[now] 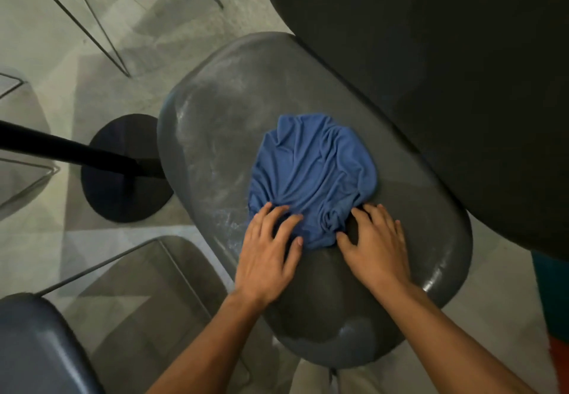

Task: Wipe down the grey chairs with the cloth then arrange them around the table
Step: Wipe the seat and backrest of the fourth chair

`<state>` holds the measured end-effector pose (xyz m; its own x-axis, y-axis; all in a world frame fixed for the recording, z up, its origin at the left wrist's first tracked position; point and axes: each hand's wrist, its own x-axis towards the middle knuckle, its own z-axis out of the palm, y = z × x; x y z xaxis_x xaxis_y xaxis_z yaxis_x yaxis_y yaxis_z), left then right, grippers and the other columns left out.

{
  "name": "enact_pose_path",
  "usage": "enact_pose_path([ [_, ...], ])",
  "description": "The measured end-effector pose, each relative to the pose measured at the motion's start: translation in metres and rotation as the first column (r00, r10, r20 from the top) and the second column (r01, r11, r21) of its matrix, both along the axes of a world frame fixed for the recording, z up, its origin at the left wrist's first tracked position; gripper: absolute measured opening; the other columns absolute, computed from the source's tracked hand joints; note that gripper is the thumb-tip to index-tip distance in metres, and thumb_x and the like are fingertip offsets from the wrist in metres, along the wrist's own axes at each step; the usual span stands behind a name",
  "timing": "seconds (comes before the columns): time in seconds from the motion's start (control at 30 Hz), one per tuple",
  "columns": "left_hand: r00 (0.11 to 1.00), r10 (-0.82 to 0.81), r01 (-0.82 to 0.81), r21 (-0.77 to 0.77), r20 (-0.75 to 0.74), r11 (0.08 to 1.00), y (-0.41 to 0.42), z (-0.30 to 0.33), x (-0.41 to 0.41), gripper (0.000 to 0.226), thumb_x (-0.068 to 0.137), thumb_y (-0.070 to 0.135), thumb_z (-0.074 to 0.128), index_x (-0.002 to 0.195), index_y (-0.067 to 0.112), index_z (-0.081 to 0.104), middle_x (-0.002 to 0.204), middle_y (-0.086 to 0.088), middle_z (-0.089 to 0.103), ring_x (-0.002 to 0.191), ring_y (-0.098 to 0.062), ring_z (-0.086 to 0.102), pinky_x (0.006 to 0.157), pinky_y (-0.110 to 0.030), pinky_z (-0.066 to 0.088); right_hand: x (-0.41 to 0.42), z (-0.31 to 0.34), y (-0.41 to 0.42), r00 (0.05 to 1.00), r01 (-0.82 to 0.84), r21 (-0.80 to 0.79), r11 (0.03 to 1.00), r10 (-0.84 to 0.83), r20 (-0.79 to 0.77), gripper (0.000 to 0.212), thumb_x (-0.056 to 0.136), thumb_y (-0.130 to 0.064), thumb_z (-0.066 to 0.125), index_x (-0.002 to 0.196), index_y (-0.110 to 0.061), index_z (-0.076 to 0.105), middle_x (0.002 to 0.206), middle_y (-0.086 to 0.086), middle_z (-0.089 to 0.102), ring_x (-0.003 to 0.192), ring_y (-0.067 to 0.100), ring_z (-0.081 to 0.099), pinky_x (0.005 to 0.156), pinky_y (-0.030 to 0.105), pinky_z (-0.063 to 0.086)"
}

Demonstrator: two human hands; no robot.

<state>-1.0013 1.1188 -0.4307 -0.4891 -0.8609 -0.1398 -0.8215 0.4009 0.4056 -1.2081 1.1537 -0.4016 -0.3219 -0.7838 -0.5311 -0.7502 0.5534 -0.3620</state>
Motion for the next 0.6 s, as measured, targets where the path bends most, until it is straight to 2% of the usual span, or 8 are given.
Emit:
enact_pose_path([
  [0.1, 0.99, 0.083, -0.084, 0.01, 0.118, 0.996, 0.015, 0.004, 0.02, 0.04, 0.098, 0.04, 0.054, 0.133, 0.021, 0.059, 0.135, -0.003, 0.052, 0.138, -0.032, 0.044, 0.113, -0.05, 0.04, 0.01, 0.003, -0.004, 0.999, 0.038, -0.071, 0.997, -0.038, -0.004, 0.056, 0.095, -0.047, 0.062, 0.142, -0.018, 0.054, 0.157, 0.005, 0.039, 0.156, 0.026, 0.008, 0.125, 0.053, 0.006],
  [0.23, 0.965, 0.14, -0.15, 0.03, 0.224, 0.988, 0.031, 0.008, 0.023, 0.043, 0.096, 0.037, 0.059, 0.137, 0.025, 0.058, 0.134, -0.001, 0.054, 0.133, -0.029, 0.046, 0.108, -0.048, 0.045, 0.012, 0.0, -0.009, 0.996, -0.011, -0.011, 1.0, 0.01, -0.092, 0.052, 0.094, -0.052, 0.06, 0.137, -0.024, 0.057, 0.159, 0.004, 0.033, 0.156, 0.027, -0.003, 0.12, 0.062, -0.007],
  [0.33, 0.947, 0.227, -0.232, -0.006, 0.226, 0.973, 0.036, 0.013, 0.018, 0.032, 0.098, 0.031, 0.061, 0.129, 0.026, 0.066, 0.123, 0.0, 0.062, 0.122, -0.03, 0.052, 0.097, -0.048, 0.049, 0.008, -0.001, -0.004, 0.992, -0.048, -0.047, 0.998, 0.042, -0.123, 0.034, 0.097, -0.043, 0.059, 0.126, -0.024, 0.063, 0.154, 0.002, 0.042, 0.156, 0.027, 0.003, 0.121, 0.064, -0.004],
  [0.43, 0.922, 0.27, -0.289, 0.031, 0.277, 0.957, 0.039, 0.018, 0.019, 0.03, 0.102, 0.033, 0.055, 0.13, 0.03, 0.064, 0.118, 0.002, 0.066, 0.117, -0.029, 0.054, 0.093, -0.045, 0.046, 0.004, 0.004, 0.007, 0.996, -0.021, -0.104, 0.994, 0.012, -0.094, 0.023, 0.097, -0.038, 0.062, 0.113, -0.023, 0.067, 0.138, 0.0, 0.059, 0.154, 0.025, 0.018, 0.122, 0.059, -0.004],
  [0.5, 0.917, 0.277, -0.31, 0.075, 0.286, 0.948, 0.042, 0.024, 0.024, 0.034, 0.104, 0.033, 0.051, 0.137, 0.029, 0.058, 0.124, 0.001, 0.065, 0.117, -0.027, 0.055, 0.095, -0.044, 0.046, 0.002, 0.013, 0.019, 0.998, 0.053, -0.132, 0.99, -0.058, -0.039, 0.018, 0.095, -0.036, 0.065, 0.107, -0.024, 0.067, 0.121, -0.002, 0.068, 0.142, 0.023, 0.042, 0.121, 0.056, 0.006],
  [0.53, 0.918, 0.28, -0.316, 0.092, 0.281, 0.944, 0.044, 0.029, 0.028, 0.036, 0.104, 0.032, 0.051, 0.139, 0.027, 0.056, 0.126, -0.001, 0.064, 0.117, -0.027, 0.055, 0.097, -0.044, 0.046, 0.0, 0.018, 0.025, 0.995, 0.097, -0.138, 0.986, -0.099, -0.009, 0.015, 0.095, -0.035, 0.066, 0.106, -0.025, 0.068, 0.114, -0.002, 0.071, 0.13, 0.024, 0.054, 0.119, 0.053, 0.017],
  [0.6, 0.918, 0.294, -0.332, 0.109, 0.265, 0.937, 0.05, 0.04, 0.037, 0.036, 0.104, 0.029, 0.051, 0.14, 0.024, 0.056, 0.127, -0.004, 0.062, 0.114, -0.028, 0.056, 0.097, -0.046, 0.047, -0.003, 0.028, 0.039, 0.983, 0.181, -0.136, 0.974, -0.174, 0.063, 0.01, 0.094, -0.031, 0.068, 0.101, -0.024, 0.069, 0.1, 0.0, 0.075, 0.106, 0.029, 0.066, 0.103, 0.045, 0.039],
])
